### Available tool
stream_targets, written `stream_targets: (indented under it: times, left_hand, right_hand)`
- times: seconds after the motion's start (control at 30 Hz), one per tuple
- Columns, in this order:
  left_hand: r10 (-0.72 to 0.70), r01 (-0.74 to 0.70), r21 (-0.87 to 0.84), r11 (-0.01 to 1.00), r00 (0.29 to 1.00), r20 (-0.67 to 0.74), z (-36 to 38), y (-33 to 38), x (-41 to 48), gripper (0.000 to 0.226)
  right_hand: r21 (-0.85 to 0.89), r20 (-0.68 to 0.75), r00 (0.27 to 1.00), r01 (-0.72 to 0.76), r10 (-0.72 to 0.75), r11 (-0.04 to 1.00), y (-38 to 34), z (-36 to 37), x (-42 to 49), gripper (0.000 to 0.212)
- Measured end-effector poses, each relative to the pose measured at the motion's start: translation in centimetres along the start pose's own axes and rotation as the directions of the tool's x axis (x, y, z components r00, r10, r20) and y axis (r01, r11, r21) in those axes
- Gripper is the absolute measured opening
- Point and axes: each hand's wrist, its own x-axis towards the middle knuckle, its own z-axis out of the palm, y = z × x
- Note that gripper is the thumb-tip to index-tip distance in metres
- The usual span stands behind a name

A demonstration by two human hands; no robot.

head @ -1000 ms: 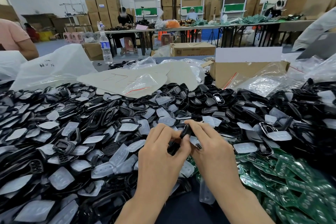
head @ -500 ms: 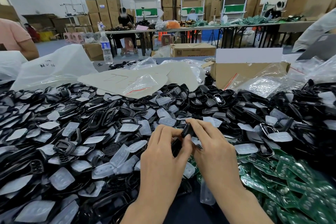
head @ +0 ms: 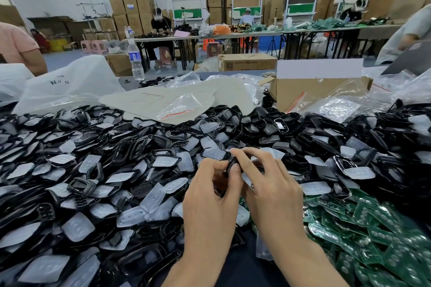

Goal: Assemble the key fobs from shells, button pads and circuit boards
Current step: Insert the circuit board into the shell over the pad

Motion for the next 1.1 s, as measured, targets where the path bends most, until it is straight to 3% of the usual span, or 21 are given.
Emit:
stream_targets:
  times: [0.23, 0.6, 0.7, 0.73, 0.77, 0.83, 0.9, 0.93, 1.03, 1.1]
  left_hand:
    - [0.008, -0.007, -0.004, 1.000, 1.000, 0.016, 0.0, -0.3, -0.1, 0.018]
    - [0.109, -0.113, 0.076, 0.991, 0.993, 0.052, -0.2, -0.4, 0.2, 0.023]
    - [0.068, -0.071, 0.031, 0.997, 0.993, 0.097, -0.5, -0.2, 0.4, 0.024]
    - [0.060, -0.060, 0.002, 0.998, 0.992, 0.112, -0.7, -0.1, 0.4, 0.024]
    - [0.042, -0.038, -0.032, 0.999, 0.993, 0.114, -0.9, 0.1, 0.6, 0.024]
    - [-0.055, 0.066, -0.105, 0.992, 0.993, 0.103, -1.3, -0.1, 1.0, 0.024]
    - [-0.224, 0.250, -0.209, 0.945, 0.964, 0.139, -1.3, -0.4, 1.5, 0.027]
    - [-0.315, 0.356, -0.281, 0.891, 0.931, 0.182, -1.2, -0.6, 1.6, 0.030]
    - [-0.479, 0.603, -0.484, 0.634, 0.798, 0.366, -0.7, -0.7, 2.1, 0.043]
    - [-0.431, 0.591, -0.493, 0.638, 0.806, 0.406, -0.5, -0.4, 1.9, 0.040]
  right_hand:
    - [0.134, 0.008, 1.000, -0.030, 0.029, 0.991, 0.3, 0.9, -0.5, 0.055]
    - [0.160, 0.009, 0.998, -0.059, 0.058, 0.985, 0.4, 0.8, -0.4, 0.042]
    - [0.303, 0.068, 0.984, -0.175, 0.162, 0.937, 0.2, 0.3, -0.1, 0.036]
    - [0.425, 0.135, 0.955, -0.296, 0.263, 0.856, 0.0, 0.0, 0.3, 0.034]
    - [0.560, 0.236, 0.899, -0.435, 0.368, 0.705, -0.4, -0.4, 0.8, 0.029]
    - [0.728, 0.455, 0.748, -0.625, 0.482, 0.283, -0.8, -1.0, 1.6, 0.030]
    - [0.731, 0.622, 0.613, -0.678, 0.488, -0.079, -0.8, -1.1, 1.9, 0.034]
    - [0.710, 0.673, 0.563, -0.674, 0.479, -0.204, -0.7, -1.2, 2.0, 0.036]
    - [0.639, 0.760, 0.480, -0.671, 0.437, -0.375, -0.7, -1.2, 2.0, 0.039]
    - [0.606, 0.792, 0.458, -0.668, 0.403, -0.431, -0.8, -1.1, 1.9, 0.040]
